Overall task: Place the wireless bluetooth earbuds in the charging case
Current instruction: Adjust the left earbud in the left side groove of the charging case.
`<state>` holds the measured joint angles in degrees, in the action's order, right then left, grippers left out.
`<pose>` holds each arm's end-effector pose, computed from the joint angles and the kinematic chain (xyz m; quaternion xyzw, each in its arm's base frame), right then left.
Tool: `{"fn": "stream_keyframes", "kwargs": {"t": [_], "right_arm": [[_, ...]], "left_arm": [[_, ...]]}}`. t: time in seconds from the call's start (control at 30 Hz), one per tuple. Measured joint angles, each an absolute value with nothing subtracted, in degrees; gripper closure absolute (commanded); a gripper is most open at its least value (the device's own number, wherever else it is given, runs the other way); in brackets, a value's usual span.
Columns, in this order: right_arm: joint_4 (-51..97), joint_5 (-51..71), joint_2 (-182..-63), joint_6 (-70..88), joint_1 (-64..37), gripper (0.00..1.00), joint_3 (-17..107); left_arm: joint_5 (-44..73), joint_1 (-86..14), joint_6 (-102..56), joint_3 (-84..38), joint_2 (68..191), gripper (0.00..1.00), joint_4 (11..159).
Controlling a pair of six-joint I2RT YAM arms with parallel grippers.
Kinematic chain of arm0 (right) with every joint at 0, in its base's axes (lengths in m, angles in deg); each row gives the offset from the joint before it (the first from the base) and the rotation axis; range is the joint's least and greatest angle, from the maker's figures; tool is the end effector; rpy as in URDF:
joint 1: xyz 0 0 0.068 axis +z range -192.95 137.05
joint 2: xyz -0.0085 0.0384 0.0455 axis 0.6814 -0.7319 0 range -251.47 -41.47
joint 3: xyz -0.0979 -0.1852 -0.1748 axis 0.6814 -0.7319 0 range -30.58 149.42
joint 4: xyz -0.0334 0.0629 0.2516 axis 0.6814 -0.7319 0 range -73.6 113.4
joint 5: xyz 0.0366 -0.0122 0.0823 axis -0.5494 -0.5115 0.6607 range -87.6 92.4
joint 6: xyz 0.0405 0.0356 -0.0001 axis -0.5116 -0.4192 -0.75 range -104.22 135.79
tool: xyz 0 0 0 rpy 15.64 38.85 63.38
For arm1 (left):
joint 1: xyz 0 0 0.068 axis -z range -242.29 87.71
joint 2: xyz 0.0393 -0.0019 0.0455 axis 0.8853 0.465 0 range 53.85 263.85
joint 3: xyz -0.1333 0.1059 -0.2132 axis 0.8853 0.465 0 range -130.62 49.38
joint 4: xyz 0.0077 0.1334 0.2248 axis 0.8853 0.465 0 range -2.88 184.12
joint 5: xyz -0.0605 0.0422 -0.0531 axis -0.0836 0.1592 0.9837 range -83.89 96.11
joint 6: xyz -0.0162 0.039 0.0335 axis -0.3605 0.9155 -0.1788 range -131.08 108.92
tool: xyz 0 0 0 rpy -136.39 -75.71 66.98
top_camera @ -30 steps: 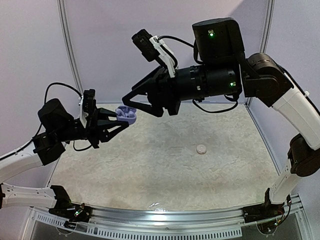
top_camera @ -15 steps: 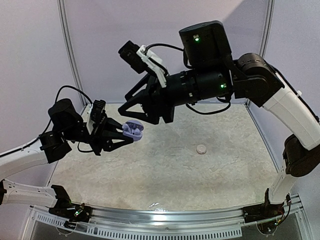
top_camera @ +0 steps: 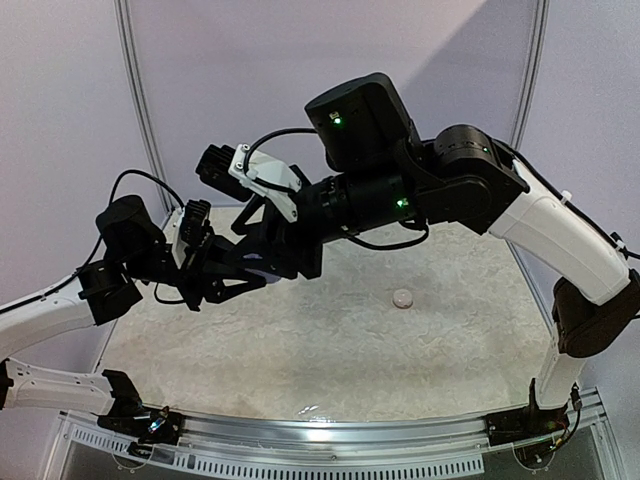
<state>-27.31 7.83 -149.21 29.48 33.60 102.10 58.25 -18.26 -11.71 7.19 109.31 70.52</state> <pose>0.0888 0.3857 0.4751 -0.6173 0.5791 0.3111 0.4322 0.1374 -0.1718 0.3387 0.5249 0.4546 -0.5271 0.4898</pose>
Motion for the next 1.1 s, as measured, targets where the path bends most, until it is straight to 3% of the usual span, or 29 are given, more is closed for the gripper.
{"fn": "stream_keyframes", "kwargs": {"t": [0.6, 1.1], "right_arm": [[-28.4, 4.5, -150.2, 31.2, 33.6, 0.62, 102.1], [-29.0, 3.7, -150.6, 30.2, 33.5, 0.72, 101.4]], "left_arm": [[58.2, -18.3, -11.7, 7.2, 109.2, 1.00, 70.5], [58.2, -18.3, -11.6, 7.2, 109.2, 1.00, 71.5]]}}
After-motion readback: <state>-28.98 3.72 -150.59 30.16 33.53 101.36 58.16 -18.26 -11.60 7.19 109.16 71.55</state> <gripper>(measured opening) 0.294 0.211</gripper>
